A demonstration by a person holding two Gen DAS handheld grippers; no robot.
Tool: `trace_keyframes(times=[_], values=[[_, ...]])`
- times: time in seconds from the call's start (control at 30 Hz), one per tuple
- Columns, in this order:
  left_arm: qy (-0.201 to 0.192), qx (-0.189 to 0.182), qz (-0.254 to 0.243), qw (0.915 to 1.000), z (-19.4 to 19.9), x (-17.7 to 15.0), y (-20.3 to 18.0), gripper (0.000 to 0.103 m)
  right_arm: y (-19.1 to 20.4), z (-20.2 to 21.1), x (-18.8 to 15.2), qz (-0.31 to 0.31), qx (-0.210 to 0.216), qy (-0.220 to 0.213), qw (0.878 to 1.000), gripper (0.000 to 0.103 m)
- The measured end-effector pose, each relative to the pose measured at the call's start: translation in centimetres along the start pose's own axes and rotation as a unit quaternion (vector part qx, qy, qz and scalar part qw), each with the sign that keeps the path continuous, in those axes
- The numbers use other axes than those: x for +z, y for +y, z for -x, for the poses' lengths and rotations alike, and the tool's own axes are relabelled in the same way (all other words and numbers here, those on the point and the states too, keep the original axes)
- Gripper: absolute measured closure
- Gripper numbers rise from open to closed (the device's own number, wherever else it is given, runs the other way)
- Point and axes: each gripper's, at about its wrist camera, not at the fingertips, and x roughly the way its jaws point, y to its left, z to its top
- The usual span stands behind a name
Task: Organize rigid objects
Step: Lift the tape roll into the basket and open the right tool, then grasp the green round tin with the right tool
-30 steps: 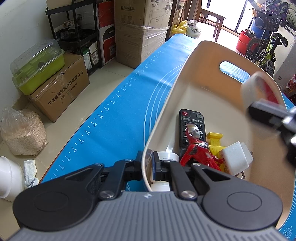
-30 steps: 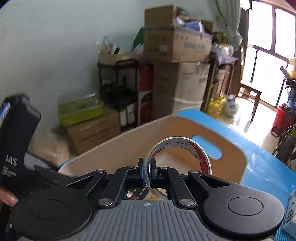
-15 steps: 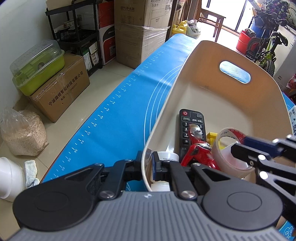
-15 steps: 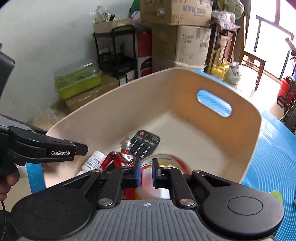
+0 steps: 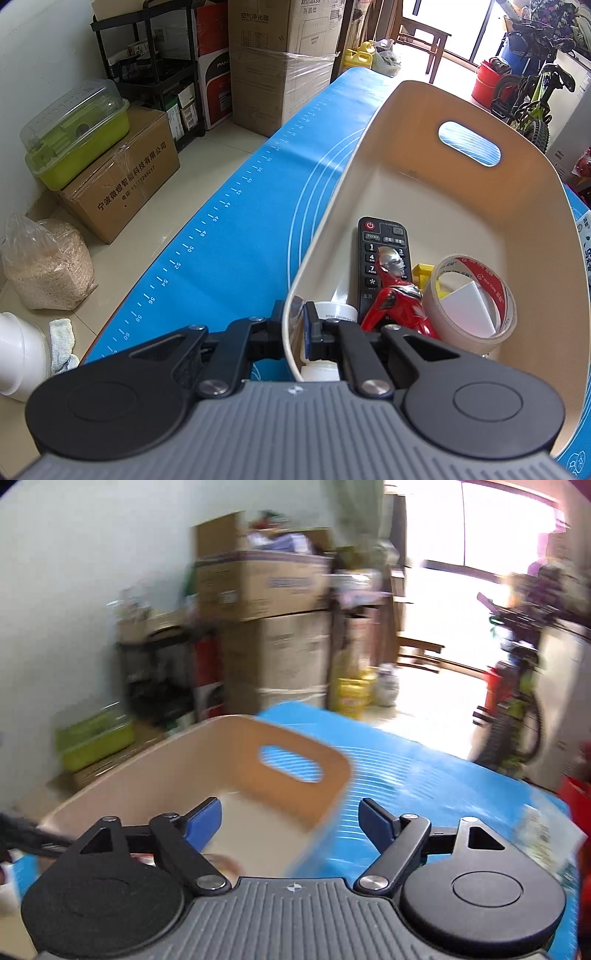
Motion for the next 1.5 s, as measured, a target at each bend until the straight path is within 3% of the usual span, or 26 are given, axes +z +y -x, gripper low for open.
trace_keyframes(times=[0.23, 0.5, 0.77, 1.03, 1.1, 1.17, 1.23, 1.5], values=[[0.000, 0.000, 0.000, 1.0000, 0.0, 0.0, 0.0, 0.092, -6.2, -2.6, -3.5, -0.055, -0.095, 0.046, 0.993, 0.018], [0.000, 0.001, -0.001, 1.0000, 0.0, 0.1, 0.0, 0.092, -9.0, -6.3, -7.1, -0.062, -0.142, 0.108, 0.982, 0.016], [-0.001, 0.003, -0.002, 1.0000, 0.0, 0.2, 0.0, 0.092, -9.6, -8.3, -8.3, -0.080, -0.162, 0.136, 0.974, 0.016], [-0.002, 0.003, -0.004, 1.0000, 0.0, 0.2, 0.1, 0.092, -8.5, -9.8, -8.8, -0.079, -0.158, 0.140, 0.974, 0.019], [-0.002, 0.002, -0.003, 1.0000, 0.1, 0.2, 0.1, 0.092, -8.7, -9.6, -8.8, -0.097, -0.148, 0.135, 0.975, 0.024], [-0.002, 0.002, -0.004, 1.0000, 0.1, 0.2, 0.1, 0.092, -8.7, -9.5, -8.8, -0.111, -0.141, 0.130, 0.975, 0.040], [-0.002, 0.002, -0.003, 1.0000, 0.1, 0.2, 0.1, 0.092, -8.5, -9.4, -8.8, -0.110, -0.145, 0.127, 0.975, 0.049], [-0.002, 0.003, -0.003, 1.0000, 0.0, 0.2, 0.0, 0.092, -7.2, -6.7, -8.3, -0.088, -0.124, 0.101, 0.983, 0.049]])
